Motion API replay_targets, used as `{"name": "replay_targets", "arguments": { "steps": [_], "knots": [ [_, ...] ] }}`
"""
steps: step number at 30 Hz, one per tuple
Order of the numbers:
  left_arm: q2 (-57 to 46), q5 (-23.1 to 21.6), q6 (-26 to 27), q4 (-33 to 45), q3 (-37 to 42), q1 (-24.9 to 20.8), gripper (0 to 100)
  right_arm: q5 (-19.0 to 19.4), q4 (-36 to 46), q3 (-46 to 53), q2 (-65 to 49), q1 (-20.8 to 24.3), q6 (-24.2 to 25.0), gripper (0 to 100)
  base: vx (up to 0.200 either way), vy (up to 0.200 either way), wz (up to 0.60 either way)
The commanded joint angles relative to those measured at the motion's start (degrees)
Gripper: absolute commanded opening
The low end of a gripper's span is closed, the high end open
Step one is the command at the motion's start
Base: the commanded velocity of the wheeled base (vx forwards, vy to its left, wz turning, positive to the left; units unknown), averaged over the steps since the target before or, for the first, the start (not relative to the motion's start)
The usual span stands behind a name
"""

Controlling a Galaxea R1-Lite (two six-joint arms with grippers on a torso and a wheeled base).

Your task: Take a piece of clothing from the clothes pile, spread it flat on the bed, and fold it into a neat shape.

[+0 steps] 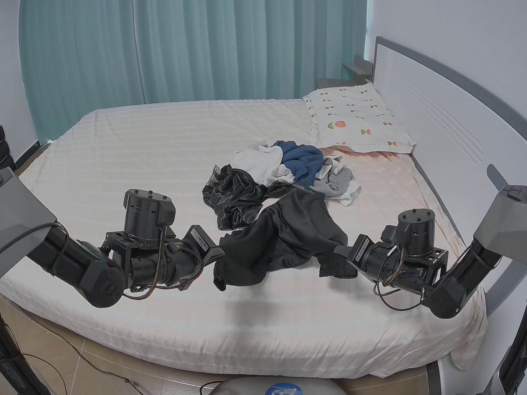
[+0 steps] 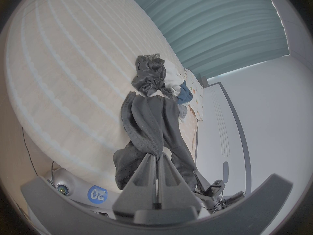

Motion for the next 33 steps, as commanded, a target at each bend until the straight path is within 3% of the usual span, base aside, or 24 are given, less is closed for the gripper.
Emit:
{"name": "replay_targets", "arguments": {
  "steps": [1, 23, 28, 33],
  "knots": [
    [0.0, 0.0, -0.2, 0.1, -0.1, 0.9, 0, 0.1, 0.0, 0.0, -0.2, 0.1, 0.0, 0, 0.0, 0.2, 0.0],
    [-0.2, -0.5, -0.9, 0.0, -0.2, 1.4, 0, -0.7, -0.1, -0.2, -0.8, 1.1, -0.1, 0, 0.0, 0.2, 0.0],
    [-0.3, -0.5, -1.0, 0.0, -0.2, 1.4, 0, -5.6, 0.0, -1.5, -0.6, 2.2, -0.4, 0, 0.0, 0.2, 0.0],
    [-0.3, -0.5, -1.0, 0.1, -0.2, 1.4, 0, -5.9, 0.0, -1.6, -0.7, 2.2, -0.4, 0, 0.0, 0.2, 0.0]
  ]
}}
